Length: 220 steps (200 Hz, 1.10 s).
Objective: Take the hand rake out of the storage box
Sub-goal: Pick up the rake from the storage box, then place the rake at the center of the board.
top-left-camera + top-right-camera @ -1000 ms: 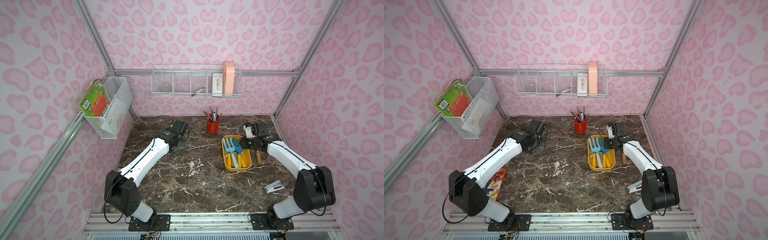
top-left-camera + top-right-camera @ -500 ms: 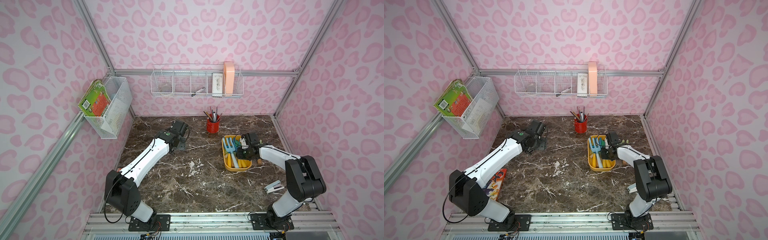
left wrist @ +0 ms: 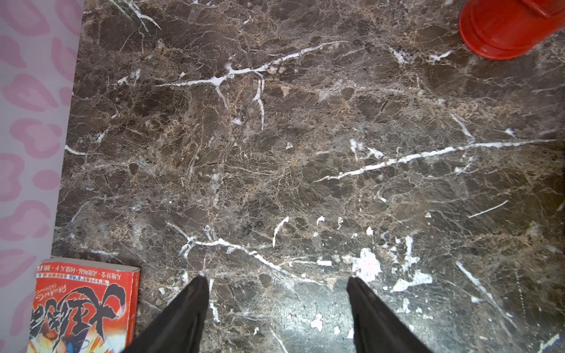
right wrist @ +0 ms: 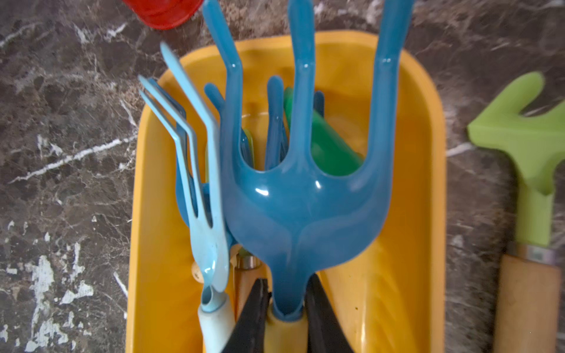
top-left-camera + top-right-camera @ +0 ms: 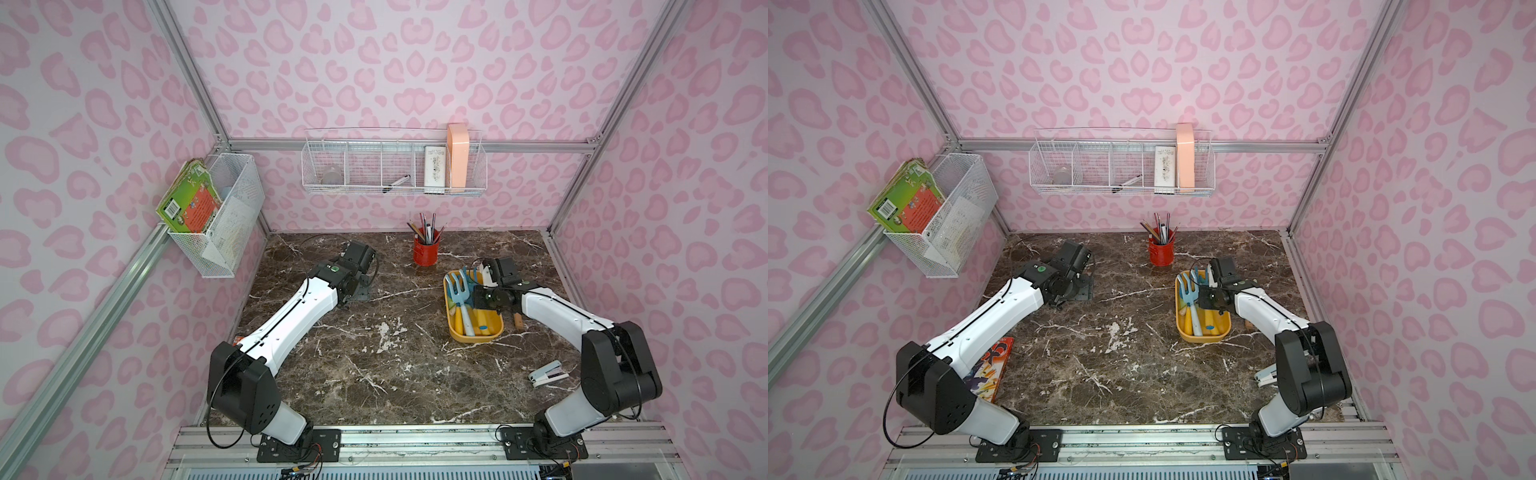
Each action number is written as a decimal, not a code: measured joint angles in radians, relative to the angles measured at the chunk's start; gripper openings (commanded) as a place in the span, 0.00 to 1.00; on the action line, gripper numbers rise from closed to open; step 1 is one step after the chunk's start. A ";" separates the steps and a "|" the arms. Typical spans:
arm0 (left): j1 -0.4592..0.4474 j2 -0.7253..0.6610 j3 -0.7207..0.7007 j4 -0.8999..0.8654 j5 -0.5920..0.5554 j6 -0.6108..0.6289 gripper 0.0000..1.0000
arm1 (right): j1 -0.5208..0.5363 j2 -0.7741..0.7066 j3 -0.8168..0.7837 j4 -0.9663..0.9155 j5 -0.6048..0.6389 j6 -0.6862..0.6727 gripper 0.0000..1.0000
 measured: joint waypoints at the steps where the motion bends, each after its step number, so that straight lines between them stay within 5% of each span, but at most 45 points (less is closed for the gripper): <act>1: 0.000 0.000 0.000 0.000 0.000 0.000 0.76 | -0.001 -0.001 0.000 -0.001 0.001 0.000 0.20; 59: 0.000 0.000 0.002 -0.001 0.001 0.000 0.76 | -0.117 -0.063 0.034 -0.079 0.003 -0.042 0.18; 126: 0.000 0.018 0.050 -0.011 0.021 0.001 0.76 | -0.443 -0.108 0.005 -0.108 0.019 -0.200 0.19; 220: -0.003 0.098 0.151 -0.036 0.064 0.028 0.76 | -0.531 0.106 0.003 -0.033 0.126 -0.386 0.21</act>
